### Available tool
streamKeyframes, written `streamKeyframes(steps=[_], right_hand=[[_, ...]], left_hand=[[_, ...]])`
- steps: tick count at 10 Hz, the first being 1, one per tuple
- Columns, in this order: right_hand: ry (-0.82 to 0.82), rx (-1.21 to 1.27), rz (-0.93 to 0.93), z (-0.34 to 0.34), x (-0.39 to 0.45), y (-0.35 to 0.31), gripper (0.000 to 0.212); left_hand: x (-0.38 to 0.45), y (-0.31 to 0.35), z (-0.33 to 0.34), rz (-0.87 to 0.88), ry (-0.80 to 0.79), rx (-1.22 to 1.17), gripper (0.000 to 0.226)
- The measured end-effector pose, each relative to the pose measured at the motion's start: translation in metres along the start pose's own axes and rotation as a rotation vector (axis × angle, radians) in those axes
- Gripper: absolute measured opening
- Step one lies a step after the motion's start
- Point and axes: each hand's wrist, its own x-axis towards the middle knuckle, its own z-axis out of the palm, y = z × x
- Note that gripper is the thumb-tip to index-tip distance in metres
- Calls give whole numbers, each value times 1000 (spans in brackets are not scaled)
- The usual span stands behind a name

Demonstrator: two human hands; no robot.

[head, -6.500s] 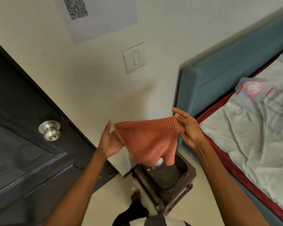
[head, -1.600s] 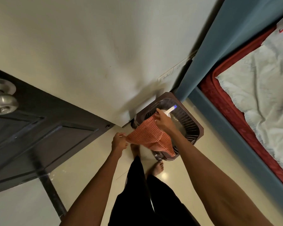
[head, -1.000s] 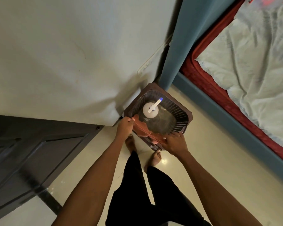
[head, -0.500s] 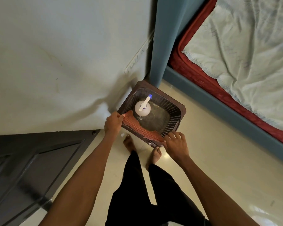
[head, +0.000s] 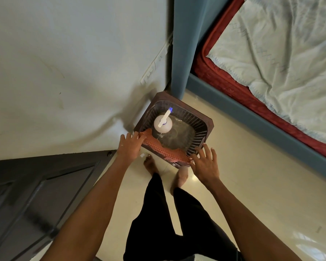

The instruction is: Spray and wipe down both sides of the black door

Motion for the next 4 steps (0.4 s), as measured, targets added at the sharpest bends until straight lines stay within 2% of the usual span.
streamKeyframes(steps=[2, 3, 4], right_hand=[[-3, -23, -38, -7, -5, 0, 58], [17, 3, -31, -6, 1, 0, 51], [2, 22, -63, 0, 4, 0, 50]], left_hand=[[17, -1, -27, 30, -118, -1, 45], [19, 1, -35, 5, -186, 26, 52], [13, 2, -29, -43, -150, 11, 59]])
